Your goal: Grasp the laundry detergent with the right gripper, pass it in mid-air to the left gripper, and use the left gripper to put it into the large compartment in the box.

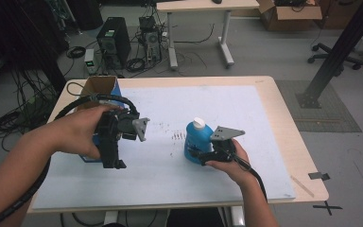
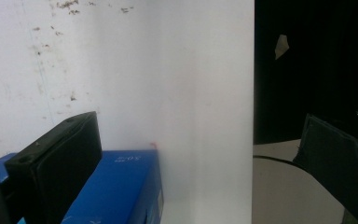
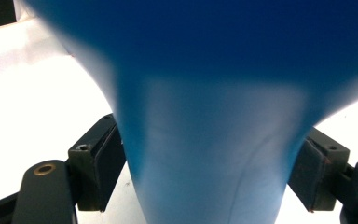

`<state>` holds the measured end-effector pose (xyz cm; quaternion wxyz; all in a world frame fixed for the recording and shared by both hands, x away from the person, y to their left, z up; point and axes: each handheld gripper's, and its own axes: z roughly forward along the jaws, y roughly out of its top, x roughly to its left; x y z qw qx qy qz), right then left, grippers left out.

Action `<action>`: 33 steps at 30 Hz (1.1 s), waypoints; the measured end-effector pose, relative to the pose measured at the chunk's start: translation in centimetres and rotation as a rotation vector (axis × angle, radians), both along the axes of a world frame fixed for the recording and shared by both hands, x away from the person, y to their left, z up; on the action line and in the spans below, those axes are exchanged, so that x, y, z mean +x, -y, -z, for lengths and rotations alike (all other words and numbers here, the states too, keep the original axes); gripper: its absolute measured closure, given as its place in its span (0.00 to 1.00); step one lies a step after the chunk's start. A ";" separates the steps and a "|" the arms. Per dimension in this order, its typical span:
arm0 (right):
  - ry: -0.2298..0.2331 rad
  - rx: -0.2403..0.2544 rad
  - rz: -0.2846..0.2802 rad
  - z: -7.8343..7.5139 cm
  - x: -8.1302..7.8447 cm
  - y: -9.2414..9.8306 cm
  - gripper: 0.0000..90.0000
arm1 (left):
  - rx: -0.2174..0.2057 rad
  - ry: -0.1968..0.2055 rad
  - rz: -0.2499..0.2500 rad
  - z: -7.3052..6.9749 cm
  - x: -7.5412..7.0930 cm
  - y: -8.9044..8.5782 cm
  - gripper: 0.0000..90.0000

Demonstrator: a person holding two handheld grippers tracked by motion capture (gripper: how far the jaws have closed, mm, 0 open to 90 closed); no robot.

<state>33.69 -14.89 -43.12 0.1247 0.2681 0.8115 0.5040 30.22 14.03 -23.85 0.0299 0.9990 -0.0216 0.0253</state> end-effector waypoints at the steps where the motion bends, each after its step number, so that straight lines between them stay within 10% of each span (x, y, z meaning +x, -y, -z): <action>1: 0.001 0.003 0.001 0.0 0.0 0.0 0.25 | -0.001 0.000 -0.002 0.0 0.0 0.0 0.00; 24: 0.052 0.054 -0.023 0.4 -0.4 0.0 0.51 | -0.006 0.004 0.006 -0.1 0.2 0.5 0.00; 33: 0.103 0.057 -0.085 -4.1 -1.1 1.2 0.51 | -0.009 0.015 0.018 -0.9 0.2 1.3 0.00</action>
